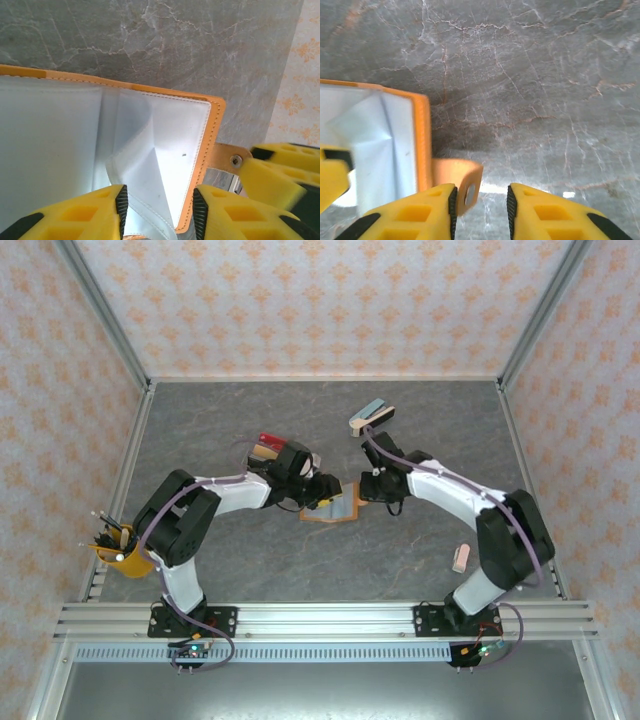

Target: Take the credit cards out of the card holder

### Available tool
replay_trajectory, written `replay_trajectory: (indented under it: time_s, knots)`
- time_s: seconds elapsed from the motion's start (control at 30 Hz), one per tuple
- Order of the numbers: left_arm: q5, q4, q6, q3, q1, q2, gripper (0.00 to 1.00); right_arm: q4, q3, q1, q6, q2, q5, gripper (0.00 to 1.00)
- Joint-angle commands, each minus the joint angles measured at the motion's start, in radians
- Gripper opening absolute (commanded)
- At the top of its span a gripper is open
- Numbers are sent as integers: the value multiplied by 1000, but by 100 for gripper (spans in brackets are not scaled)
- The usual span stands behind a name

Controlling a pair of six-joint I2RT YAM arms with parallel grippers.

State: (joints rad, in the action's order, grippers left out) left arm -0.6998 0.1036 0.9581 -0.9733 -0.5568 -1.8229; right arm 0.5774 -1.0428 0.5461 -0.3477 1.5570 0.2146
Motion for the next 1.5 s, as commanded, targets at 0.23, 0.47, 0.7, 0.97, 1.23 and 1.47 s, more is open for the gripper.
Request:
replay_trajectory:
  time_s: [0.23,0.47,0.7,0.97,1.23,1.47]
  knots:
    - [-30,82,41,13,-10,-30,30,-134,57,-3,-3,-18,294,39]
    - [-38,100,63,10,-12,-25,25,-165,46,-3,5,82,337,37]
    - [-18,39,67,-7,-11,15,27,-109,-2,-3,42,161,202,24]
    - [225,-307,-9,-12,6,173,43,-125,17,-3,15,179,105,19]
    - [190,-276,-10,-6,6,118,44,-131,23,-3,15,199,129,16]
    - [187,-277,-19,-36,5,61,41,-129,26,-2,12,206,150,15]
